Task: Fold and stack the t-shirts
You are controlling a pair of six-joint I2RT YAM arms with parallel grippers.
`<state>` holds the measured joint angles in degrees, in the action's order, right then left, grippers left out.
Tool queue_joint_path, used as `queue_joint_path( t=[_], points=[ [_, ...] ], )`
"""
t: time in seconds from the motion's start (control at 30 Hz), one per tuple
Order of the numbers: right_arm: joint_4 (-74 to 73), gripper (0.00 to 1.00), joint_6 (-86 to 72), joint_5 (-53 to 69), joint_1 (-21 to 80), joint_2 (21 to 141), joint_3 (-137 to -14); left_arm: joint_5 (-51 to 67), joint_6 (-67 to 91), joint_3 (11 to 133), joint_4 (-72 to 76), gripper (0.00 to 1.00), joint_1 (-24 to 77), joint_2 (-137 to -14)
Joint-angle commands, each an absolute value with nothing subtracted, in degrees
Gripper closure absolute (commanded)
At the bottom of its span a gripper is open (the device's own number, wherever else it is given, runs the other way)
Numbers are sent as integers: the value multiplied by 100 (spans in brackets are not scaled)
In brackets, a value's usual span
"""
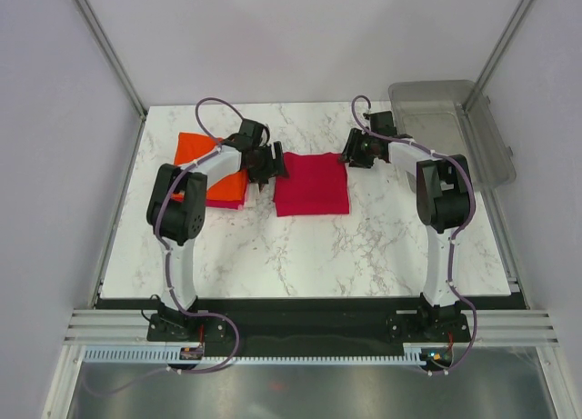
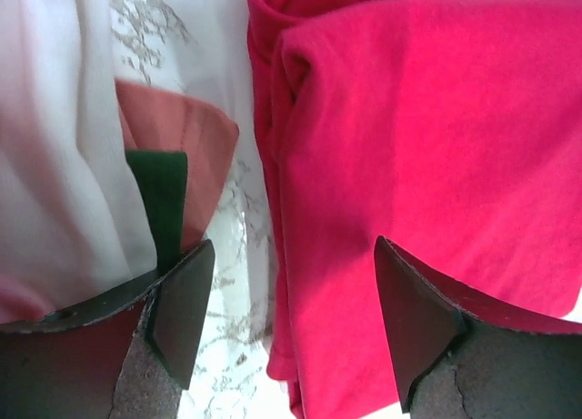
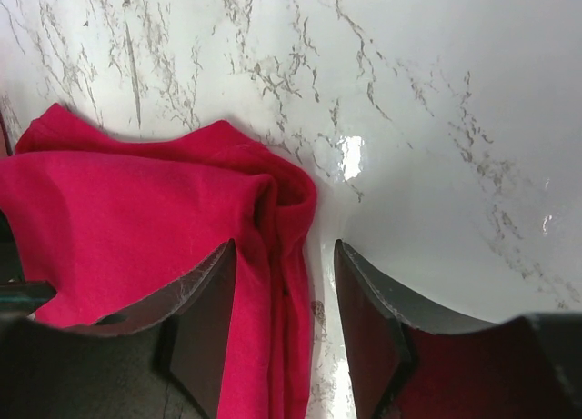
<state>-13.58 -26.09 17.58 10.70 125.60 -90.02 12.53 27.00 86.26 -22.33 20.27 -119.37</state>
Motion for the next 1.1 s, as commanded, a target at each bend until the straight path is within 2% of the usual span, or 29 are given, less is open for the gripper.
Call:
queue_joint_path(
  t=[0.0,0.47,0.57,0.6,0.63,0.7,0.8,1.07],
  points=[
    [-1538,44,-2505,1731,1063,12551,-8930,1538,2743,9026,-2022,22,1969,-12093],
    [-1424,42,-2637,1784,1098,12691,-8921,1714,2663,9360,-2004,21,1890,-12472],
    [-1433,47,-2646,1758,1134,12753,-8956,1758,2637,9387,-2004,21,1846,-12454],
    [-1433,63,-2637,1740,1134,12753,-8973,1758,2645,9369,-2013,21,1846,-12454],
    [-1441,70,-2663,1705,1125,12770,-8982,1758,2646,9369,-2004,21,1828,-12437],
    [-1494,78,-2654,1591,1125,12805,-9009,1740,2646,9369,-2021,21,1828,-12428],
    [-1529,79,-2672,1485,1125,12823,-9035,1705,2689,9387,-2056,22,1793,-12480],
    [-1564,80,-2628,1599,1099,12850,-9114,1687,2830,9641,-2144,33,1732,-12788]
  ],
)
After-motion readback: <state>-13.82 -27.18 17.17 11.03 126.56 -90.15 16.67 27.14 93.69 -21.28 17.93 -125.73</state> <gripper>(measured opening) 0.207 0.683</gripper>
